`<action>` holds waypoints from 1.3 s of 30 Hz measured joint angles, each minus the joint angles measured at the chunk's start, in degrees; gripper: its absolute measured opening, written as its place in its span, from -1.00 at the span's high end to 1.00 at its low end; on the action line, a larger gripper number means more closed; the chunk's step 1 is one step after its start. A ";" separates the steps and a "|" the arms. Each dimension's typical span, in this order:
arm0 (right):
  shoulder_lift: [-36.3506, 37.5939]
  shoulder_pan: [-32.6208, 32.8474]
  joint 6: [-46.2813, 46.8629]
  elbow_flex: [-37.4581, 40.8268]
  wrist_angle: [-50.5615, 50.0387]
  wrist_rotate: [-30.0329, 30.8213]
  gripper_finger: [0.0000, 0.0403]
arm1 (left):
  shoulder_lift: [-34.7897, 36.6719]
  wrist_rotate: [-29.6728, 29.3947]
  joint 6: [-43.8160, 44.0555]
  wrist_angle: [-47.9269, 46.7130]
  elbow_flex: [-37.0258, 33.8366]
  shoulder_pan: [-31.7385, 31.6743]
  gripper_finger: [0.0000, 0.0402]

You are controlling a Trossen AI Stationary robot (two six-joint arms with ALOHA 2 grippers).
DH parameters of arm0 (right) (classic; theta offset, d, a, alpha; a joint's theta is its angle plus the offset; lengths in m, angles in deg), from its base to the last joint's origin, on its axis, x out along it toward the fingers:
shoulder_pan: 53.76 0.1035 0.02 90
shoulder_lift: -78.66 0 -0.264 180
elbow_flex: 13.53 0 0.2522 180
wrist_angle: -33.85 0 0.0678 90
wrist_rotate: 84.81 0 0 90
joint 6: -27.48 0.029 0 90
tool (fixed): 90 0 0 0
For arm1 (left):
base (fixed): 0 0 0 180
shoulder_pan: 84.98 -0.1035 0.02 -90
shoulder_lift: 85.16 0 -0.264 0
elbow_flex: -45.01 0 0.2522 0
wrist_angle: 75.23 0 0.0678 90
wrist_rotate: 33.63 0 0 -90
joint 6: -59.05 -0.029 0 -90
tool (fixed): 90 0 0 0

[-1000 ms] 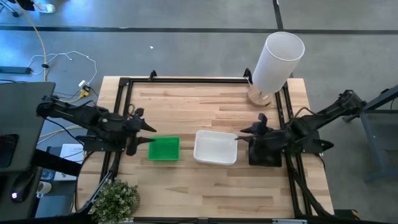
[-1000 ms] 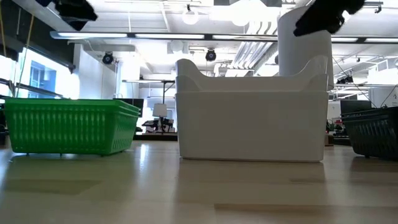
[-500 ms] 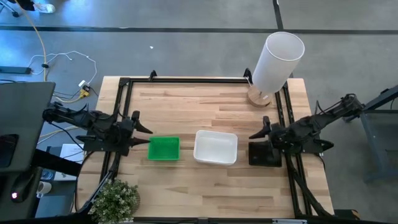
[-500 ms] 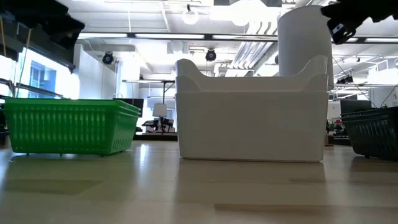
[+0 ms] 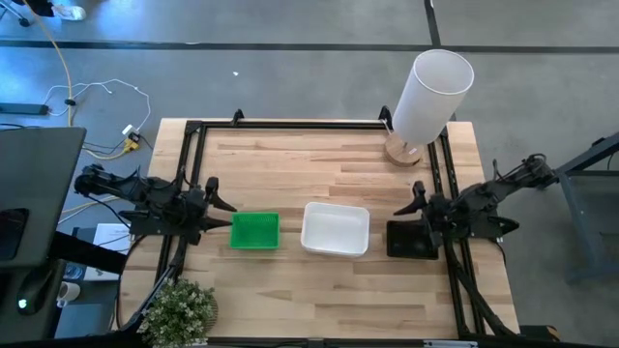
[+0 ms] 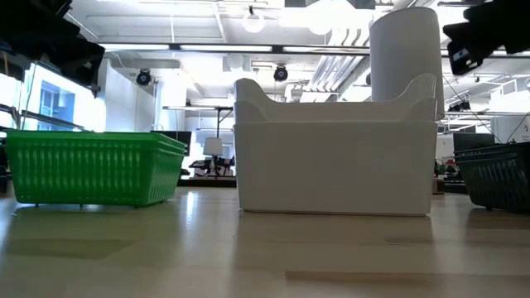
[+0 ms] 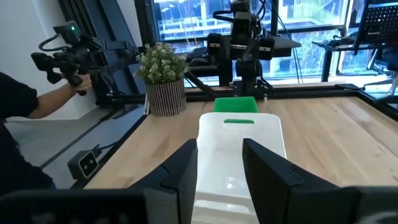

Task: Stack baskets by color
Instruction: Return to Home Position

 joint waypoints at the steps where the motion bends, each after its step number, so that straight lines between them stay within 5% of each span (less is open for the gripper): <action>1: 0.85 0.00 -0.01 1.17 0.80 -0.03 0.42 | 0.41 -0.01 -0.03 -0.13 -0.33 0.00 0.12; 13: 10.74 -0.01 0.84 11.10 4.64 -2.19 0.42 | 4.07 1.08 -2.14 4.78 -5.95 0.00 0.12; 39: 11.04 0.02 -1.04 11.67 5.66 -5.53 0.42 | 3.59 0.91 -3.15 15.18 -11.11 0.00 0.12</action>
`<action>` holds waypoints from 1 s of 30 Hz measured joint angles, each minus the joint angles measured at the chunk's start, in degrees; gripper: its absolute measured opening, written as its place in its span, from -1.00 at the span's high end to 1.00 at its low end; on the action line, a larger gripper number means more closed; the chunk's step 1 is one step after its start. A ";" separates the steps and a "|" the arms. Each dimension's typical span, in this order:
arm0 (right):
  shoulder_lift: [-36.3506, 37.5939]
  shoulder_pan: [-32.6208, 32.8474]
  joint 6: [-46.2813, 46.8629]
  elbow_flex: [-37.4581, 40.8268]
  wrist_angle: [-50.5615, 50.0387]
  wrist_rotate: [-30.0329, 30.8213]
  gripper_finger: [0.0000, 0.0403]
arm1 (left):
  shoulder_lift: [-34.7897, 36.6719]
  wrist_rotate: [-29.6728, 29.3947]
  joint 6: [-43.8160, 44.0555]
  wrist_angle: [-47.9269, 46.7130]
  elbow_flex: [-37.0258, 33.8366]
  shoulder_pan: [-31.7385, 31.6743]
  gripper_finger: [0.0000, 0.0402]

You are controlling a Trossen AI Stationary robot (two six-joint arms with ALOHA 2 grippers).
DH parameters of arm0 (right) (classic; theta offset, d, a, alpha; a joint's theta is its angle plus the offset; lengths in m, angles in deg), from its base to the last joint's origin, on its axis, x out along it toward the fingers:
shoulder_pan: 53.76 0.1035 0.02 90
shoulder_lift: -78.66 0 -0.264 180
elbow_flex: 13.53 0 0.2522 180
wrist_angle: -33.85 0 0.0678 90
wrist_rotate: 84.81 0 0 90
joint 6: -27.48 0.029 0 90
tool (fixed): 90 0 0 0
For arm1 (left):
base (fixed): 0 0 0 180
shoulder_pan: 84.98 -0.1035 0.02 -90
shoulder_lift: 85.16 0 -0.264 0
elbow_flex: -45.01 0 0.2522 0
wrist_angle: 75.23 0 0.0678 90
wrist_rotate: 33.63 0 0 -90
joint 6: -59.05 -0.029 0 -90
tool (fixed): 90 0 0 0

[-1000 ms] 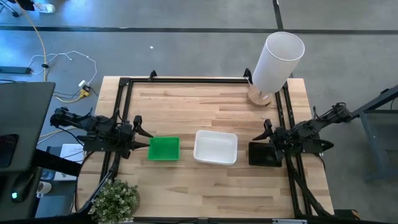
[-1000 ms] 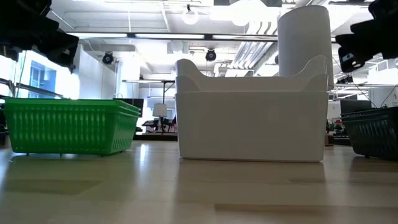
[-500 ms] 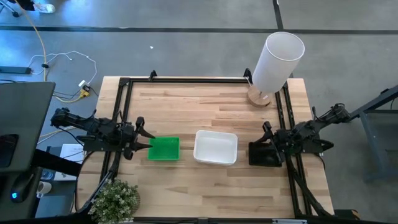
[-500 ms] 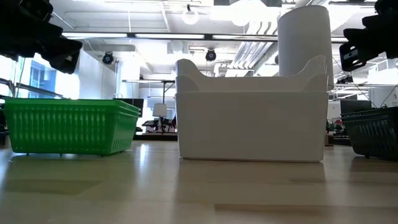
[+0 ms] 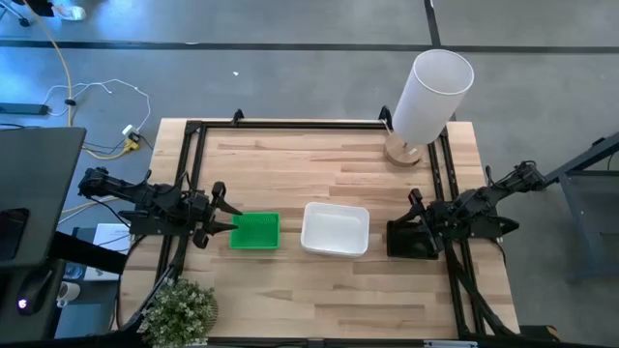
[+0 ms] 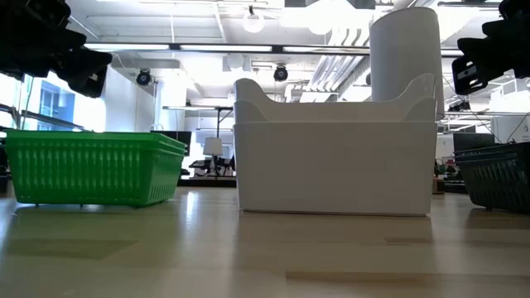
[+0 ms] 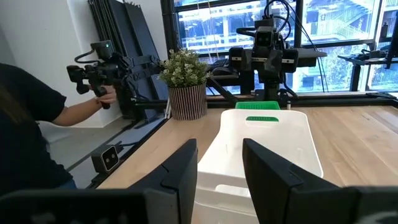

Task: Stack baskets by color
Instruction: Return to Home Position

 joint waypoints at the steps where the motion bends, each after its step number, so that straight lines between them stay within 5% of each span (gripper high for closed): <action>1: 0.00 0.00 0.00 0.00 0.00 0.00 0.42 | 0.00 0.00 -0.01 0.03 0.00 0.00 0.12; 30: 0.00 0.00 0.00 0.02 -0.04 0.04 0.42 | 0.02 0.02 1.03 -0.06 0.00 -0.02 0.12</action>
